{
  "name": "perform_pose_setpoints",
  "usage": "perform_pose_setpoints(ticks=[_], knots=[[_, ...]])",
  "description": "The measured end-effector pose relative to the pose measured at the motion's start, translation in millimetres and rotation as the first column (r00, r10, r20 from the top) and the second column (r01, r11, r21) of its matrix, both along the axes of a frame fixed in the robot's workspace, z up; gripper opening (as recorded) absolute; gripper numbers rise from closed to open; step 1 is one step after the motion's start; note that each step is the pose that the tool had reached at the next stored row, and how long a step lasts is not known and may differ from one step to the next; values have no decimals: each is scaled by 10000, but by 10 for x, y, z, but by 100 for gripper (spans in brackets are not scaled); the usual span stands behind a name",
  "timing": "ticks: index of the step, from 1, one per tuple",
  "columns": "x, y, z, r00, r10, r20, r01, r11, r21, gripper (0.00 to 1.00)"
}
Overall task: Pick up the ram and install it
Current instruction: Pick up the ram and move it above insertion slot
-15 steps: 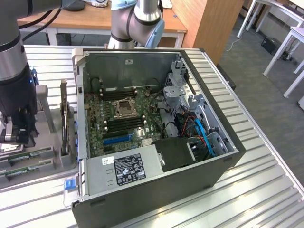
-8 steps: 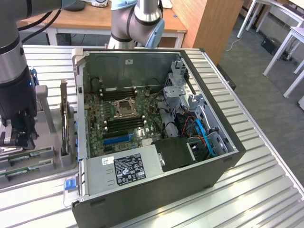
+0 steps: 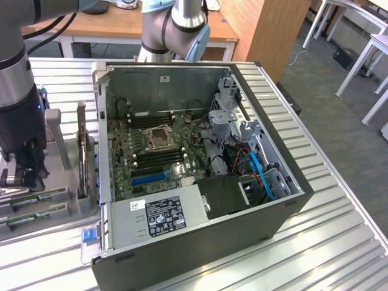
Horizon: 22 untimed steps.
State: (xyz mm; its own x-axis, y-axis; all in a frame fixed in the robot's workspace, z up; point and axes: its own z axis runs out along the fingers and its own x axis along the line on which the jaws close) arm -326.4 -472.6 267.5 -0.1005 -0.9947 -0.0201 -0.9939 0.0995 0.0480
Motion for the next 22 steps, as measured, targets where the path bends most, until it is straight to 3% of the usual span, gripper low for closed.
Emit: perform_pose_setpoints(ticks=[4, 22], knots=[[-1, 0, -3, 9995, 320, -1, -320, 9995, -1, 30], [0, 0, -77, 9995, 322, 0, -322, 9995, 1, 30]])
